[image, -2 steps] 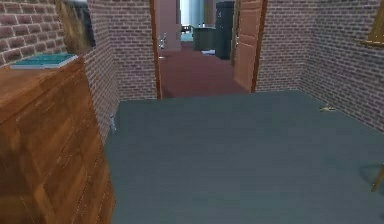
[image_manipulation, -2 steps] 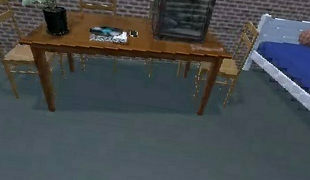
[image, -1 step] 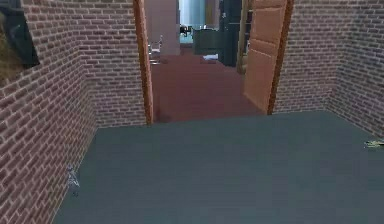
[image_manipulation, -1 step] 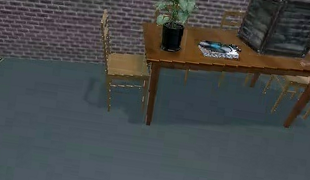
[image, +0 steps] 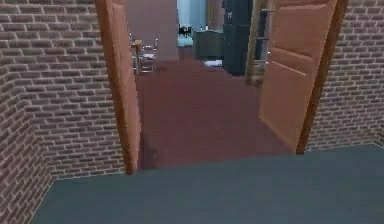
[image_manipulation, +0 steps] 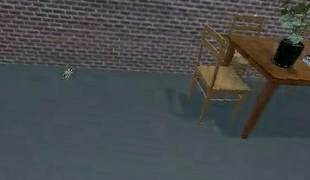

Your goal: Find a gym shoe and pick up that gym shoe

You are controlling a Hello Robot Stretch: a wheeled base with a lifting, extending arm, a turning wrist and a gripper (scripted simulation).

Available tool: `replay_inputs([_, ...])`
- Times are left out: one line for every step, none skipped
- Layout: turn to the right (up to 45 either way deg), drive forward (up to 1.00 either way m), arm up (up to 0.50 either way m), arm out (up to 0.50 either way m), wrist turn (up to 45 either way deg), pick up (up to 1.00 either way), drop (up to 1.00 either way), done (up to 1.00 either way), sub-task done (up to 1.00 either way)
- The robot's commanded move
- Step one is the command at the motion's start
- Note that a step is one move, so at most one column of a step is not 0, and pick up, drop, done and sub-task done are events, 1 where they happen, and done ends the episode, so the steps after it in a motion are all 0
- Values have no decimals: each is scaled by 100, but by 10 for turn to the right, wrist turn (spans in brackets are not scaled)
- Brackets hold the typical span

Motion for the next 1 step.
replay_inputs([0, 100, 0, 0, 0, 0, 0, 0, 0])
